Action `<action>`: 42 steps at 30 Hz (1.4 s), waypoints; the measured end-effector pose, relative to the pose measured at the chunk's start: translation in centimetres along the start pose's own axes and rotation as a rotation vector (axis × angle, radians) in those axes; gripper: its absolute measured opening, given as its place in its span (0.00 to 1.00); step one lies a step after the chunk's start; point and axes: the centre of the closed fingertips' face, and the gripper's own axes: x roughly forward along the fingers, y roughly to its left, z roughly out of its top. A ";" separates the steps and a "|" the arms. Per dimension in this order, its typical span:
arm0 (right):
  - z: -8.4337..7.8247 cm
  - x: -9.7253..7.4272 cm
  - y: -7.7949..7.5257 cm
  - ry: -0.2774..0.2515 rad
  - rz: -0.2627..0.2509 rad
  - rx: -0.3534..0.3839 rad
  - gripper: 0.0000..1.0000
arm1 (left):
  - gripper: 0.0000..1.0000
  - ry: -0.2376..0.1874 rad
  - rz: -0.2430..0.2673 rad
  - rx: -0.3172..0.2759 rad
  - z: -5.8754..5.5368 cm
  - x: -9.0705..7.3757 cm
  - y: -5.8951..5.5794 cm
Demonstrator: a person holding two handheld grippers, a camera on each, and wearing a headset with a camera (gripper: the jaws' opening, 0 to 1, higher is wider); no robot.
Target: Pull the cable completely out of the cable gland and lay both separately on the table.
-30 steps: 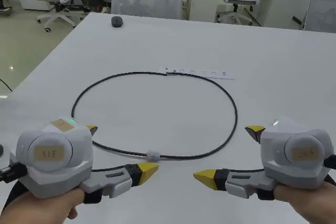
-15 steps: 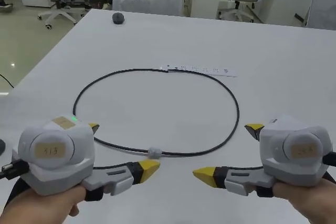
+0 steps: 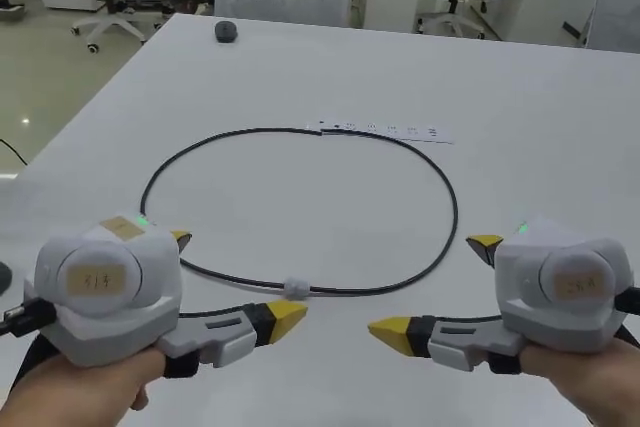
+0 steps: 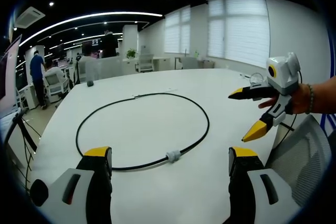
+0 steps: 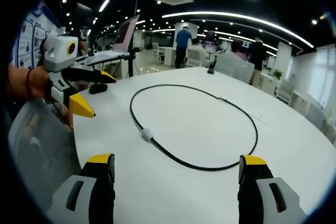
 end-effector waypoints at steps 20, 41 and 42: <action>-0.5 0.4 0.2 0.014 0.006 0.014 1.00 | 0.92 0.003 -0.005 -0.003 0.0 0.1 0.2; -0.8 0.6 0.0 0.025 0.013 0.011 1.00 | 0.92 0.016 -0.006 0.001 -0.2 0.3 0.4; -0.9 0.6 0.0 0.027 0.012 0.012 1.00 | 0.92 0.016 -0.005 0.001 -0.2 0.3 0.4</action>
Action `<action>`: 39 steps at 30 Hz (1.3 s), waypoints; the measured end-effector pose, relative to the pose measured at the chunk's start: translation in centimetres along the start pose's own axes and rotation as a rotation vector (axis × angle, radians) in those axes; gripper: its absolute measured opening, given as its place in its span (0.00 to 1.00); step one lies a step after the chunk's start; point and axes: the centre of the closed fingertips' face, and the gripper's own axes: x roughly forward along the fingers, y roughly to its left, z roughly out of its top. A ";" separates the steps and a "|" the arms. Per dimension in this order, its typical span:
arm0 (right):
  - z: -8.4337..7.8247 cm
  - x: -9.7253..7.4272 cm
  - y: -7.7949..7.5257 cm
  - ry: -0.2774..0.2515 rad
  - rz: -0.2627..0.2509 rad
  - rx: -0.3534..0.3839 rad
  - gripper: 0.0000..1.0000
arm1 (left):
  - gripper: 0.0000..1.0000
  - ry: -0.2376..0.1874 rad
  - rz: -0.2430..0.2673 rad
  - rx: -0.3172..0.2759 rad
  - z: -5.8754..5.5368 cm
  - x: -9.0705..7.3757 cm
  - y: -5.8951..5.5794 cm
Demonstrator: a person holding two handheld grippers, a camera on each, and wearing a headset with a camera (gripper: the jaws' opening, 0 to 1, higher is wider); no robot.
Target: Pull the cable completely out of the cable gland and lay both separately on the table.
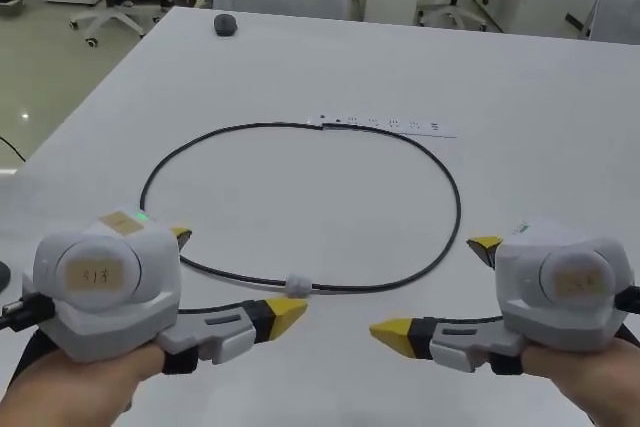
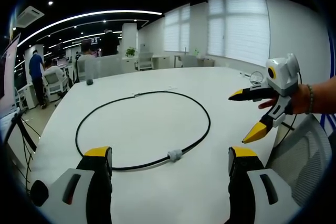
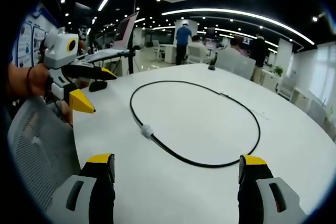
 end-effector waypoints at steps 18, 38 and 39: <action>-0.2 0.3 -0.6 0.023 0.025 -0.033 0.95 | 0.92 -0.001 -0.012 0.018 0.0 -0.4 0.1; 0.4 6.4 2.5 0.134 0.263 -0.205 0.54 | 0.88 -0.050 -0.041 0.041 1.7 -0.8 0.9; 0.4 6.6 2.6 0.137 0.268 -0.207 0.52 | 0.88 -0.053 -0.042 0.045 1.8 -0.8 0.9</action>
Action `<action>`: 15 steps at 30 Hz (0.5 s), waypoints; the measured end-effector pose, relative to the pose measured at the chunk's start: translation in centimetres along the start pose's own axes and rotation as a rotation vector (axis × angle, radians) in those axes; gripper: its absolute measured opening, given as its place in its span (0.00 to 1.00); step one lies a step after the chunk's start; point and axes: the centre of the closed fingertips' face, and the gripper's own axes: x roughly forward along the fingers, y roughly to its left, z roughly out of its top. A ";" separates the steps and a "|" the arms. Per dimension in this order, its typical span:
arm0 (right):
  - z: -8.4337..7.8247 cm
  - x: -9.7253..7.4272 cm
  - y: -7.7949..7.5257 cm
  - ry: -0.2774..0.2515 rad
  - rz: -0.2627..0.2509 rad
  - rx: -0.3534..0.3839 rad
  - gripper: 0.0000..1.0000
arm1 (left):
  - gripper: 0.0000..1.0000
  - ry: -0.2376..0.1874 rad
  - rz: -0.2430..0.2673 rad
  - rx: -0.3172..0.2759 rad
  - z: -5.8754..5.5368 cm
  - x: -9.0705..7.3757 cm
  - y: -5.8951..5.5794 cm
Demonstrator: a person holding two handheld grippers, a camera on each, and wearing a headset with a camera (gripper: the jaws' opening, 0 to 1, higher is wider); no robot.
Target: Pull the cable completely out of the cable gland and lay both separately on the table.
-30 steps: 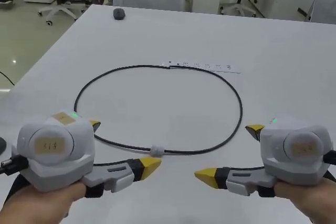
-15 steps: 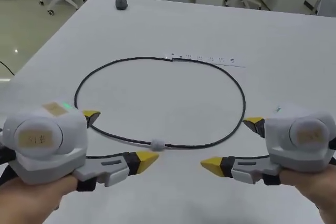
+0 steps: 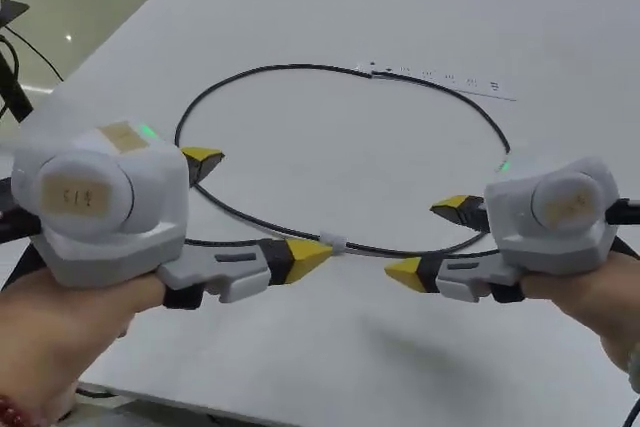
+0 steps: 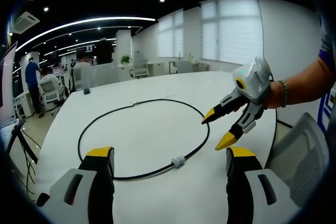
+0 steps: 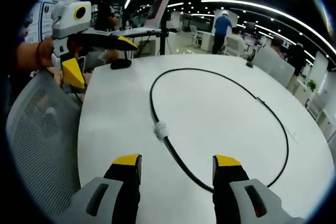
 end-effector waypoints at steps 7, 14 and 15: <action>0.5 1.3 0.2 0.025 0.042 -0.043 0.41 | 0.89 0.002 -0.007 0.009 0.0 0.2 0.0; 0.7 2.5 0.2 0.060 0.084 -0.096 0.38 | 0.89 -0.003 -0.009 0.005 0.2 0.4 0.0; 0.7 2.6 0.3 0.063 0.087 -0.099 0.37 | 0.89 -0.005 -0.010 0.005 0.2 0.4 0.0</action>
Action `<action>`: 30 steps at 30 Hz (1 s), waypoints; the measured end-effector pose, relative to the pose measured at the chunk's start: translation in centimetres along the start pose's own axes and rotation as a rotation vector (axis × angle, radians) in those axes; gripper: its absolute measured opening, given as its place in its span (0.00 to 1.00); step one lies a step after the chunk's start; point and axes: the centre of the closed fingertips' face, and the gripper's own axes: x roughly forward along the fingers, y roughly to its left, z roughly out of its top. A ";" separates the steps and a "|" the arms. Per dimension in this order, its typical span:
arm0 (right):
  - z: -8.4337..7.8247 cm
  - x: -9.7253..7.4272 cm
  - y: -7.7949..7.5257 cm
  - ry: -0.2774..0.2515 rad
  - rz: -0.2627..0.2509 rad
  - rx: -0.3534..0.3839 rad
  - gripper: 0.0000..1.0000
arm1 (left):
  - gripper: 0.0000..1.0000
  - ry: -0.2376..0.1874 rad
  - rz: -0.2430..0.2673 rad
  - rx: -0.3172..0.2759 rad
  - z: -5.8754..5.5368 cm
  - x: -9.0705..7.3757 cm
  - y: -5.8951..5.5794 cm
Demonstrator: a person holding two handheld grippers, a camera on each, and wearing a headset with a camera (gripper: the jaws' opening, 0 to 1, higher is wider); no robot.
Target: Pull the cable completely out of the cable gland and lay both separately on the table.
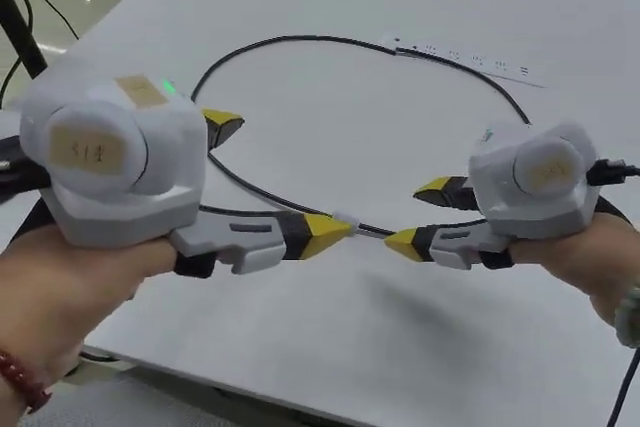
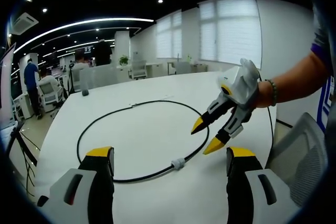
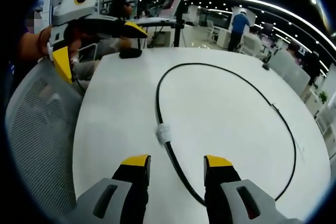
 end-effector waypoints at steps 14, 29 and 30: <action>1.4 2.6 1.5 0.031 0.108 -0.069 0.25 | 0.89 -0.018 0.017 -0.013 0.3 -0.2 0.2; 0.9 5.3 2.1 0.097 0.166 -0.141 0.17 | 0.88 -0.023 0.031 -0.025 0.4 -0.2 0.8; 1.0 5.3 2.1 0.097 0.168 -0.139 0.16 | 0.88 -0.022 0.032 -0.024 0.4 -0.2 0.9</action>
